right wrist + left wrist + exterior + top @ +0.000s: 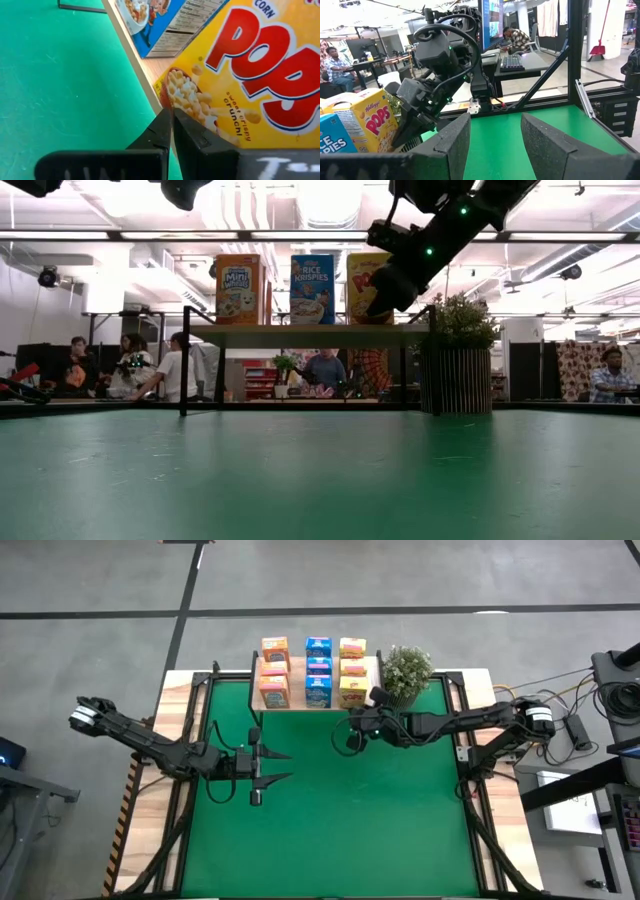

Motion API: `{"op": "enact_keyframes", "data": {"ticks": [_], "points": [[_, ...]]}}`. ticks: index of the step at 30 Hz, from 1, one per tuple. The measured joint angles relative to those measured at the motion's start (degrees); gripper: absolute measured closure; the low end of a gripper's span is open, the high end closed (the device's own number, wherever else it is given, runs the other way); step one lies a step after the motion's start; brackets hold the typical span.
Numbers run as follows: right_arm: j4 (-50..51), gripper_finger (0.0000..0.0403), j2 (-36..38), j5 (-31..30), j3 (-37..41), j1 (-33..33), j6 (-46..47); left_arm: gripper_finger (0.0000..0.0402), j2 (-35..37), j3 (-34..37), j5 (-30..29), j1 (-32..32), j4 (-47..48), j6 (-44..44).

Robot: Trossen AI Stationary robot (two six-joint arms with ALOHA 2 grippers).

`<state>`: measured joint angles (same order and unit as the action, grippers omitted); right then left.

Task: Stack cereal on shelf
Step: Put the yellow cereal box on the shelf

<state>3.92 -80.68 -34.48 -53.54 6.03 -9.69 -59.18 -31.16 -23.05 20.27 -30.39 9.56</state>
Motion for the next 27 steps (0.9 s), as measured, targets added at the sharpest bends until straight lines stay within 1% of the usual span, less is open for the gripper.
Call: {"op": "enact_keyframes", "data": {"ticks": [12,18,27], "points": [[0.02,0.0394,0.00,0.11,0.02,0.02,0.02,0.0242,0.00,0.00,0.00,0.04,0.00,0.00],[0.02,0.0394,0.00,1.91,0.04,0.00,2.02,0.0242,0.00,0.00,0.00,0.04,0.00,0.00],[-1.08,0.0394,0.00,1.92,0.04,1.02,1.58,0.0242,0.00,0.00,0.00,0.02,0.02,0.03]]}}
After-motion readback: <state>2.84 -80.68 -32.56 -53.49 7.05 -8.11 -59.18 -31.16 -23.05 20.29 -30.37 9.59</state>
